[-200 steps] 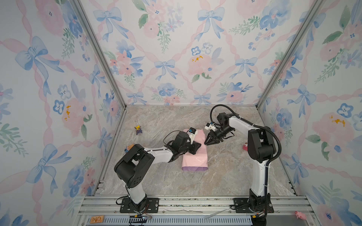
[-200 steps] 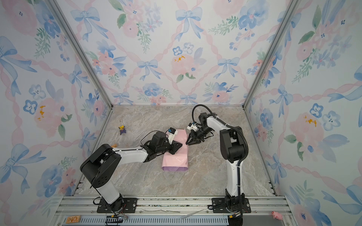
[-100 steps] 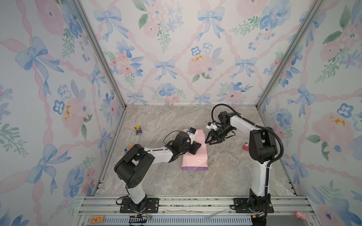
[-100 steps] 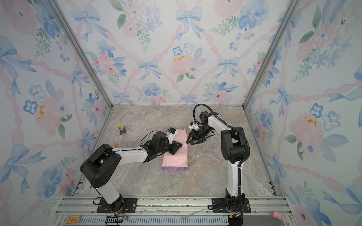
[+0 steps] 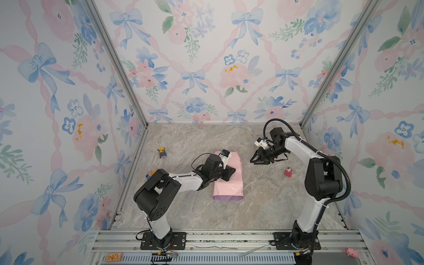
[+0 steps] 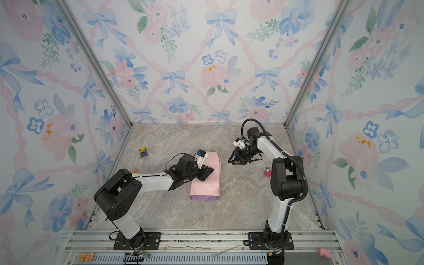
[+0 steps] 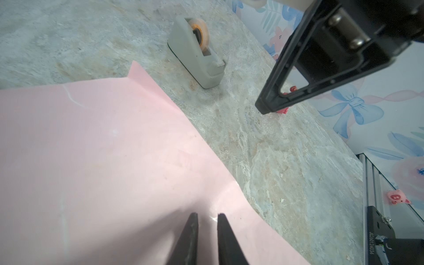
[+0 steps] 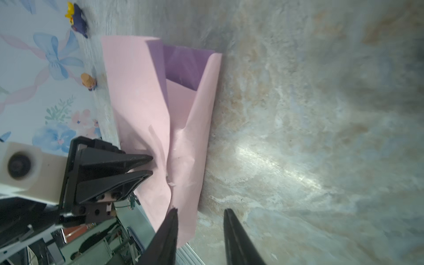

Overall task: Wrap a gift box in wrapping paper
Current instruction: Wrap the gift box with the wrapping paper.

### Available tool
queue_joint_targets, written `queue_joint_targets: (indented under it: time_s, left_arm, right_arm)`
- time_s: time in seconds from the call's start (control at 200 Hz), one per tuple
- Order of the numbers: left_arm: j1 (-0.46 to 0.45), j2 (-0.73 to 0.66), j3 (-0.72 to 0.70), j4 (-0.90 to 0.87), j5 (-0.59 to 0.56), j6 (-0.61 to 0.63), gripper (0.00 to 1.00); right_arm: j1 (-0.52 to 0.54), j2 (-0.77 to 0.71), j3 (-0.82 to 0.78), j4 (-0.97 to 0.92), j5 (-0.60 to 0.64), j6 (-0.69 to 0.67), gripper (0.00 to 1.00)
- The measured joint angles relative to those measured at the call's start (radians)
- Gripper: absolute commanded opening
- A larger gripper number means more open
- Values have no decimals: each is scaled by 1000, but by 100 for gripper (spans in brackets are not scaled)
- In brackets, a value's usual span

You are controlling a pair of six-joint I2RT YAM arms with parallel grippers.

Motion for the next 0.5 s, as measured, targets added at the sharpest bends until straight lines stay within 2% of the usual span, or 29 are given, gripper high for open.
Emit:
queue_joint_targets:
  time_s: [0.11,0.315,0.5]
  left_arm:
    - [0,0,0,0,0,0,20]
    - [0,0,0,-1,0,0,20]
    - [0,-1,0,-2,0,0,20]
  right_arm:
    - [7,30,-18,52,5,29,24]
    - [52,123,-18,132,5,58,28]
    - [76,155,-18,178,-1,67,24]
